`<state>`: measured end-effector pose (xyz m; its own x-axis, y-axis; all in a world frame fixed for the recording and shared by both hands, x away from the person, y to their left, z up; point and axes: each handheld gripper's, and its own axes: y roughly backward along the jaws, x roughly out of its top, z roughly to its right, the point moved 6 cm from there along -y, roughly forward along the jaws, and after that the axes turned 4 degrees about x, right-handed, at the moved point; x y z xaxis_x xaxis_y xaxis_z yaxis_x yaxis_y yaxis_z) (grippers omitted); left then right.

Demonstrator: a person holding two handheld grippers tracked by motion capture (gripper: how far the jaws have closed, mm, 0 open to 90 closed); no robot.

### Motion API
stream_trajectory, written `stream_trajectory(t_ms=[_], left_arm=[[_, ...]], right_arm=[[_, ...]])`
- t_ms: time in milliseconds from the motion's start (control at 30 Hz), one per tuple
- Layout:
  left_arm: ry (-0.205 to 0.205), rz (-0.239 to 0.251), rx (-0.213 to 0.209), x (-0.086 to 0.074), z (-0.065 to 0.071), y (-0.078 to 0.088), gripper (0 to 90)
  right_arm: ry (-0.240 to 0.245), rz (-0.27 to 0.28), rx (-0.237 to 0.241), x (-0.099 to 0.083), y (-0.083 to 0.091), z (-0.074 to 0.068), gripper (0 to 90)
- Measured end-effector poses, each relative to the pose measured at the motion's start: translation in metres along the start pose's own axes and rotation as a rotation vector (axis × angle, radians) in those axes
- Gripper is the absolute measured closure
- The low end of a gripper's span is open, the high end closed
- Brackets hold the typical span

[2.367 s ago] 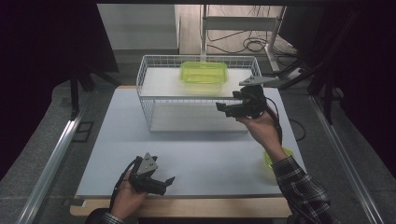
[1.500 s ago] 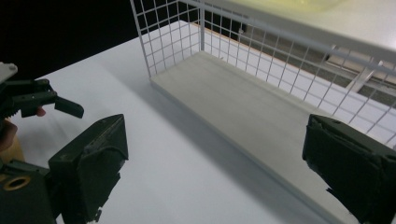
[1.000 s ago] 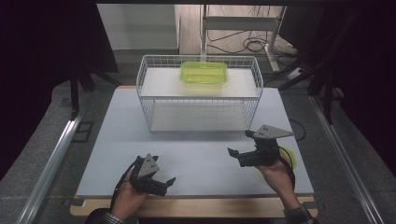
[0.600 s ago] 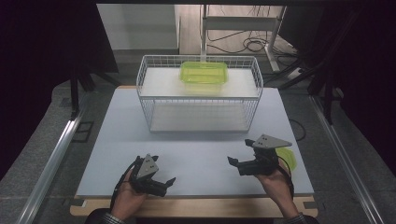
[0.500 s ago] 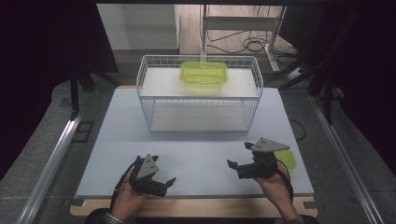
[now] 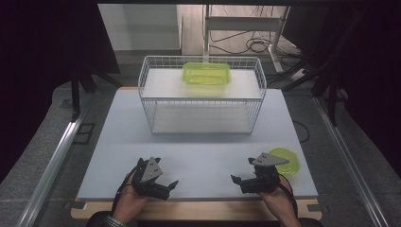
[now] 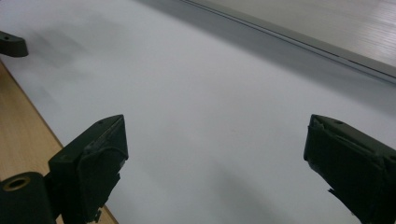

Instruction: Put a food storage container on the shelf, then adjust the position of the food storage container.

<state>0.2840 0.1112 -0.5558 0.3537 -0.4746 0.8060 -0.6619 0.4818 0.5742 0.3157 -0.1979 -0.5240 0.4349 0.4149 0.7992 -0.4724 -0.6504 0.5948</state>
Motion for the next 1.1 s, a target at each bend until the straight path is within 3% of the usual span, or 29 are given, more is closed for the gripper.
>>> stream_trajectory(t_ms=[233, 267, 433, 500, 633, 900, 1100], left_arm=[[0.001, 0.004, -0.003, 0.0, 0.0, 0.0, 1.6], [0.0, 0.004, -0.002, 0.0, 0.0, 0.0, 1.7], [-0.005, 0.004, -0.002, 0.0, 0.0, 0.0, 1.6], [-0.004, 0.002, 0.0, 0.0, 0.0, 0.0, 1.6], [-0.005, 0.003, 0.0, 0.0, 0.0, 0.0, 1.7], [-0.005, 0.003, -0.003, 0.0, 0.0, 0.0, 1.6], [-0.01, -0.002, -0.005, 0.0, 0.001, -0.001, 1.6]], right_arm=[[-0.028, 0.008, -0.075, 0.008, 0.012, 0.005, 5.6], [-0.037, 0.002, -0.09, 0.008, 0.015, 0.007, 10.4], [-0.074, 0.006, -0.135, 0.008, 0.036, 0.026, 50.8], [-0.071, -0.008, -0.191, 0.006, 0.046, 0.037, 63.3], [-0.128, -0.022, -0.257, -0.003, 0.067, 0.061, 87.9], [-0.194, 0.005, -0.4, -0.021, 0.102, 0.104, 89.4], [-0.217, 0.002, -0.478, -0.033, 0.115, 0.122, 89.4]])
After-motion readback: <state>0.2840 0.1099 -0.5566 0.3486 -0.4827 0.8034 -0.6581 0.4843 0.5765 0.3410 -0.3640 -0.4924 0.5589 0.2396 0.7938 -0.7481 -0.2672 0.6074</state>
